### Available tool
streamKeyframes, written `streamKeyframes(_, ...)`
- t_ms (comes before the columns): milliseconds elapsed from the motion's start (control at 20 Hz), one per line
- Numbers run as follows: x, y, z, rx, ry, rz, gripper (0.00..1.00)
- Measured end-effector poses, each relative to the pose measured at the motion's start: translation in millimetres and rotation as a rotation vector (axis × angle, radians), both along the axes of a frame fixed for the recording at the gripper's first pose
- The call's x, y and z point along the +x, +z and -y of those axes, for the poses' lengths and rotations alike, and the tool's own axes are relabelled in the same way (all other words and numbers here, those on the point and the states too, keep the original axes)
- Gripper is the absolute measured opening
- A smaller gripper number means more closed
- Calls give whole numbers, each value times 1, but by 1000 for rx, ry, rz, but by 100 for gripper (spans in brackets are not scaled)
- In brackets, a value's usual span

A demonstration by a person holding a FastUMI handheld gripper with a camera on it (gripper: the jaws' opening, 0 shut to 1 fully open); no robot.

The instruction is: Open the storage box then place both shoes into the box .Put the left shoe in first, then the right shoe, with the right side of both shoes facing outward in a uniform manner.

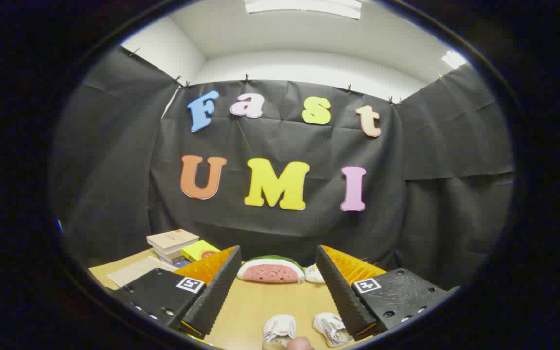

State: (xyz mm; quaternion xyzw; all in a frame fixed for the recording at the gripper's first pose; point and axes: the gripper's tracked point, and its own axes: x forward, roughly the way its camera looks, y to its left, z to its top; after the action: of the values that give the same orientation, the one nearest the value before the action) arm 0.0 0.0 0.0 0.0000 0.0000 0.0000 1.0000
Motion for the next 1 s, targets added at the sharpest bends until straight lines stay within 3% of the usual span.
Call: streamKeyframes(1000,31,-12,-33,96,82,-76,95)
